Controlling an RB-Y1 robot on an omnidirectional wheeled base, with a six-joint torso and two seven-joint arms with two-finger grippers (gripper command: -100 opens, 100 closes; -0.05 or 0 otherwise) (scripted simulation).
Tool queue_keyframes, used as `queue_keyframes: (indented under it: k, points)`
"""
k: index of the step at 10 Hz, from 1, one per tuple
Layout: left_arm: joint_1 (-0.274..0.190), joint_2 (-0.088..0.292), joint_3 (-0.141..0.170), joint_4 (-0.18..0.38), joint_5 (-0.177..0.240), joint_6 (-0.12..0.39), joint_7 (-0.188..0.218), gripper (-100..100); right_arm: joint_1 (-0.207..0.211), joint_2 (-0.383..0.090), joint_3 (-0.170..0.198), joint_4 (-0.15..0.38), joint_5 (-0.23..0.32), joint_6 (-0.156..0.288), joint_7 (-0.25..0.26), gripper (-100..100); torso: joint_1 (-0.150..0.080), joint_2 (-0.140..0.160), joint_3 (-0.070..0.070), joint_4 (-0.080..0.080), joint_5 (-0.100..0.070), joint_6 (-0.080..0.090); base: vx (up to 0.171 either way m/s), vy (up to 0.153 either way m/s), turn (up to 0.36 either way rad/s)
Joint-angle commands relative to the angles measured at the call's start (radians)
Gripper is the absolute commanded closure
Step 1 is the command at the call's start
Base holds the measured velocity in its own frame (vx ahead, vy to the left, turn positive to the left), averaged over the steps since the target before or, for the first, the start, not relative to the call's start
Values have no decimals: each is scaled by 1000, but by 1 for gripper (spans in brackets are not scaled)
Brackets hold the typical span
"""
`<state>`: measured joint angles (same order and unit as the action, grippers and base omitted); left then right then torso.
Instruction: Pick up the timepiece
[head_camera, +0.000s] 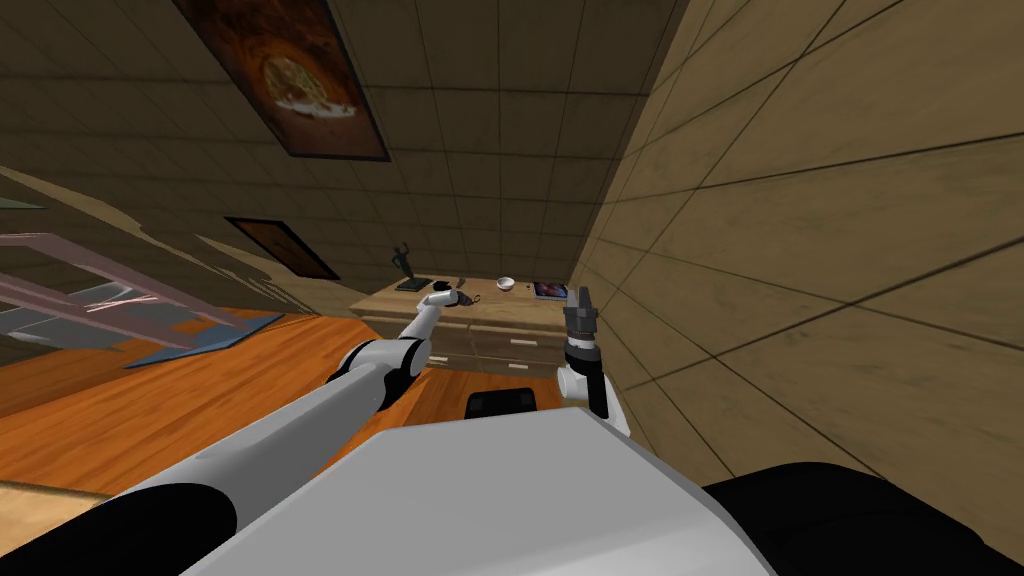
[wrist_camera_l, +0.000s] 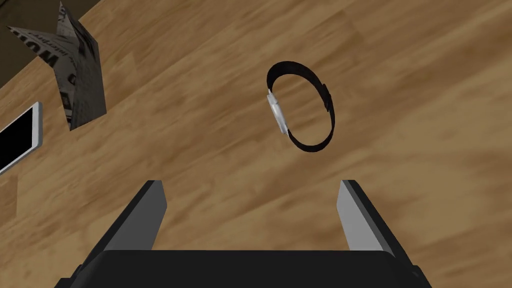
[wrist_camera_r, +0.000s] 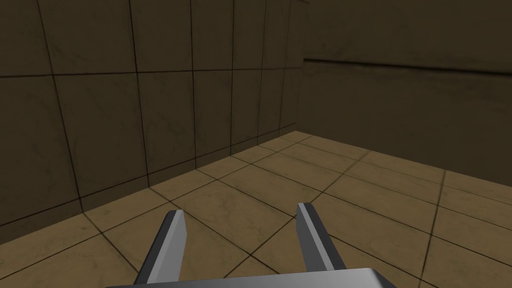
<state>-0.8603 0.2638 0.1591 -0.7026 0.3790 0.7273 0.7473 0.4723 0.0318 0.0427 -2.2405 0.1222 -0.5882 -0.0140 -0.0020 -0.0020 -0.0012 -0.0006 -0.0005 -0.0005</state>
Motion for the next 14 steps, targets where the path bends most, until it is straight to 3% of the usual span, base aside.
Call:
queue_keyframes:
  k: [1, 6, 9, 10, 11, 14]
  points:
    - [-39, 9, -2, 50, 3, 43, 25, -100, 0, 0, 0, 0, 0, 0, 0, 0, 0, 0, 0, 0, 0, 0, 38, -26, -124]
    - [-116, 31, -6, 177, 12, 104, 58, -100, 0, 0, 0, 0, 0, 0, 0, 0, 1, 0, 0, 0, 0, 0, 33, -14, -66]
    - [-135, 39, -6, 215, 16, 109, 59, -100, 0, 0, 0, 0, 0, 0, 0, 0, 2, 0, 0, 0, 0, -1, 31, 1, -26]
    - [-137, 39, -6, 218, 16, 110, 59, 0, 0, 0, 0, 0, 0, 0, 0, 0, 2, 1, 0, 0, 1, -1, 0, 0, 0]
    - [-133, 33, -24, 219, 5, 97, 96, -100, 0, 0, 0, 0, 0, 0, 0, 0, 2, 2, 1, 0, 0, -1, 7, 40, -121]
    - [-127, 23, -52, 220, -11, 78, 152, -100, 0, 0, 0, 0, 0, 0, 0, 0, 7, 3, 2, 1, 2, -1, 0, 76, -93]
